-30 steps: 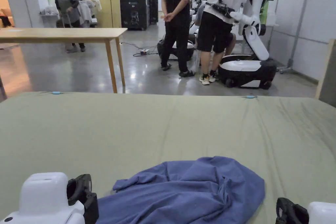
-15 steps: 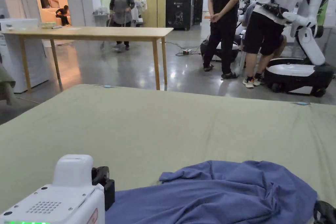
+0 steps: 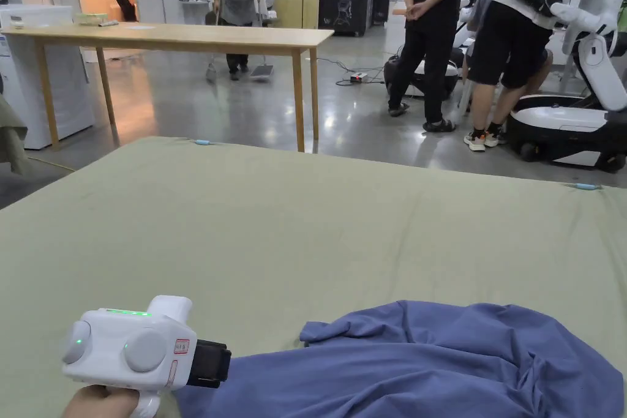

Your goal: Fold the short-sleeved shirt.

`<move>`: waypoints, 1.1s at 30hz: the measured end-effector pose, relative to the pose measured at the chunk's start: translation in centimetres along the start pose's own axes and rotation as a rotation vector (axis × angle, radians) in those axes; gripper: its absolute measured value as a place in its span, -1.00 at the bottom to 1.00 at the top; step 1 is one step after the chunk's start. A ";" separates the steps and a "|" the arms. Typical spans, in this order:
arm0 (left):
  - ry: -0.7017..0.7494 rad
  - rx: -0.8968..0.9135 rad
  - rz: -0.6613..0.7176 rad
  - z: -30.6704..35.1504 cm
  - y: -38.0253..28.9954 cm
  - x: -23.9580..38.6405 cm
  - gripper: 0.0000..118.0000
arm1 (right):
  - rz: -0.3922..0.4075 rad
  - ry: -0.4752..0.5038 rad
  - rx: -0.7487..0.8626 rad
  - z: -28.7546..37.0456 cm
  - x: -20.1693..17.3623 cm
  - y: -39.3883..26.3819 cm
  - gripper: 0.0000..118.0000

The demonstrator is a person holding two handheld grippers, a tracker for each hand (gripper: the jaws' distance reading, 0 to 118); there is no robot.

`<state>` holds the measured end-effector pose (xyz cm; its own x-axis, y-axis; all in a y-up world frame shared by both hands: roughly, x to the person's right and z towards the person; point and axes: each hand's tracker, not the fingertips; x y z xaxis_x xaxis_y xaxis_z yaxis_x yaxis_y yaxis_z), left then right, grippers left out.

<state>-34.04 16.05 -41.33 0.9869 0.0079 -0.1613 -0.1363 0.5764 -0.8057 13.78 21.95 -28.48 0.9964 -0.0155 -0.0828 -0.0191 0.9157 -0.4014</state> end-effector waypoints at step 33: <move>-0.082 -0.041 -0.068 0.1 -1.3 4.2 -0.97 | 0.026 -0.107 -0.588 -31.5 15.4 3.7 0.94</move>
<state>-29.71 15.48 -40.91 0.9975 0.0383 -0.0595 -0.0708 0.5436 -0.8364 26.49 12.40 -59.97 0.9972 0.0723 -0.0195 -0.0555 0.5392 -0.8404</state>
